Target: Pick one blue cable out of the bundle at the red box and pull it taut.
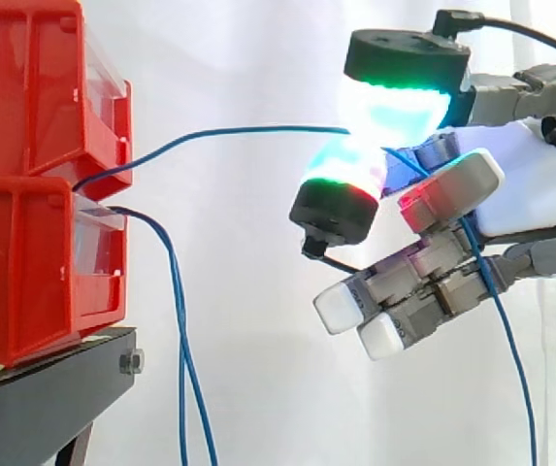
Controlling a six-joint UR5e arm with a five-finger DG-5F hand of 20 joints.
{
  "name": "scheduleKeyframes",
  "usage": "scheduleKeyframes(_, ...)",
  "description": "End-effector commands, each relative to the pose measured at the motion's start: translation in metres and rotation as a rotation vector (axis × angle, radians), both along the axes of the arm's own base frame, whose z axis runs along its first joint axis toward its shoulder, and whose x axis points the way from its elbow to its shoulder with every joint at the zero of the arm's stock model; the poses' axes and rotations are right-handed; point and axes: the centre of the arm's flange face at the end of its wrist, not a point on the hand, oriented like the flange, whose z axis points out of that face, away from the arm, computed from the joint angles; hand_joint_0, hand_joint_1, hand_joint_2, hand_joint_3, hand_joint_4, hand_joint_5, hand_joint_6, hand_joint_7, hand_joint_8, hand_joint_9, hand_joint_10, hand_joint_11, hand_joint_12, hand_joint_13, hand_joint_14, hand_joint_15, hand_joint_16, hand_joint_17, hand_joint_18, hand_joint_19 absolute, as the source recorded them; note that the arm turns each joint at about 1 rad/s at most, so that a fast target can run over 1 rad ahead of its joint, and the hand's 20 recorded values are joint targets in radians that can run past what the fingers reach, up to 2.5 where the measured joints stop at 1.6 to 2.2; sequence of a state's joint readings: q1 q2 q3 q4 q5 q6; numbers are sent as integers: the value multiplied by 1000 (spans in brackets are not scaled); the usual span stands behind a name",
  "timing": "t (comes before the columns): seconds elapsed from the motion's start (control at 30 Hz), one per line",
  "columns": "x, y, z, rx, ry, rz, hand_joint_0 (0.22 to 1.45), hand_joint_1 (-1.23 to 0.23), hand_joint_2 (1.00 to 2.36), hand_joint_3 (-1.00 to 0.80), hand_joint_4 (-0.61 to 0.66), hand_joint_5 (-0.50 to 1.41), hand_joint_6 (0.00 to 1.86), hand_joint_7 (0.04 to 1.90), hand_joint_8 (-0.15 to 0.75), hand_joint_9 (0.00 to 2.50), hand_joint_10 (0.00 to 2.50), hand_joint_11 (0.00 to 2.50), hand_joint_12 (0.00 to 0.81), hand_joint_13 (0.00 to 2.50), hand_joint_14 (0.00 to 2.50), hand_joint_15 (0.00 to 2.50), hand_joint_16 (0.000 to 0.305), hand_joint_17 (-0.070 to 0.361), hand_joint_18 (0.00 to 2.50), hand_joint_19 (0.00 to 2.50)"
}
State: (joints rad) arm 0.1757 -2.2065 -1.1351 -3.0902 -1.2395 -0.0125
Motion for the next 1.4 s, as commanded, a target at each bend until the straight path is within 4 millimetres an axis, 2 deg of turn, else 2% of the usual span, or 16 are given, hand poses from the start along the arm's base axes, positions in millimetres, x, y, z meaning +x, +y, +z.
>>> scheduleKeyframes(0.0, 1, -2, 0, -60, 1, 6, 613, -925, 1026, -61, 169, -64, 869, 1326, 412, 1313, 21, 1120, 396, 702, 12, 322, 54, 122, 655, 277)
scheduleKeyframes(0.53, 3, -4, 3, -97, -11, 9, 584, -830, 1017, -269, 173, -68, 863, 1286, 411, 1313, 21, 1115, 397, 687, 12, 334, 54, 122, 622, 306)
scheduleKeyframes(1.37, 3, -3, 3, -98, -10, 13, 559, -816, 1010, -368, 173, -65, 853, 1285, 420, 1321, 20, 1092, 399, 699, 12, 329, 55, 125, 646, 316)
